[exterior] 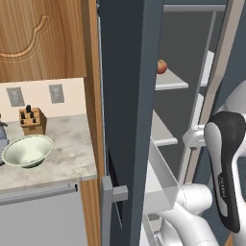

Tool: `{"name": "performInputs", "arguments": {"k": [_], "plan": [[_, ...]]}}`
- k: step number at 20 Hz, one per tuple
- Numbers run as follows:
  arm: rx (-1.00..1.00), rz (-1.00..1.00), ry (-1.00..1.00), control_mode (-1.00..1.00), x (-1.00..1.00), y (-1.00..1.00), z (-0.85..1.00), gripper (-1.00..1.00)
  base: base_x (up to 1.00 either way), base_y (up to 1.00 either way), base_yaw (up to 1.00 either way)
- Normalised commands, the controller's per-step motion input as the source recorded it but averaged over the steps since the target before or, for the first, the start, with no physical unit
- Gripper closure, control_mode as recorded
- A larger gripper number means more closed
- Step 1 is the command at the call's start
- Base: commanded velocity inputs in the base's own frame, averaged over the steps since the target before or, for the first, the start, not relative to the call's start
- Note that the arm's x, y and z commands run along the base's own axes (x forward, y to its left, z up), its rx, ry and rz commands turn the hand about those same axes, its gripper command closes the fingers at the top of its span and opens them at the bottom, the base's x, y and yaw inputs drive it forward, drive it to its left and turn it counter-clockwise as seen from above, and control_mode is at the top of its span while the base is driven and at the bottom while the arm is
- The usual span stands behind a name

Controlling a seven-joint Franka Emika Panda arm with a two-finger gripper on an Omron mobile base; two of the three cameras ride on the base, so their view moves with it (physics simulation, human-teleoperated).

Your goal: Take the orange, potato, and peach from the freezer and place them in the bowl on the counter.

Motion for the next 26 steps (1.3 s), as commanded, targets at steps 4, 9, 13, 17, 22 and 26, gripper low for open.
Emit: {"name": "performInputs", "arguments": {"k": [4,9,13,17,22,26], "plan": [[0.0,0.0,0.0,1.0,0.0,0.0,0.0,-1.0,0.6,0.34,0.0],[0.0,0.0,0.0,1.0,0.0,0.0,0.0,-1.0,0.12,0.1,0.0],[0.0,0.0,0.0,1.0,0.0,0.0,0.0,-1.0,0.0,0.0,0.0],[0.0,0.0,0.0,1.0,0.0,0.0,0.0,-1.0,0.0,0.0,0.0],[0.0,0.0,0.0,1.0,0.0,0.0,0.0,-1.0,0.0,0.0,0.0],[0.0,0.0,0.0,-1.0,0.0,0.0,0.0,-1.0,0.0,0.0,0.0]]}}
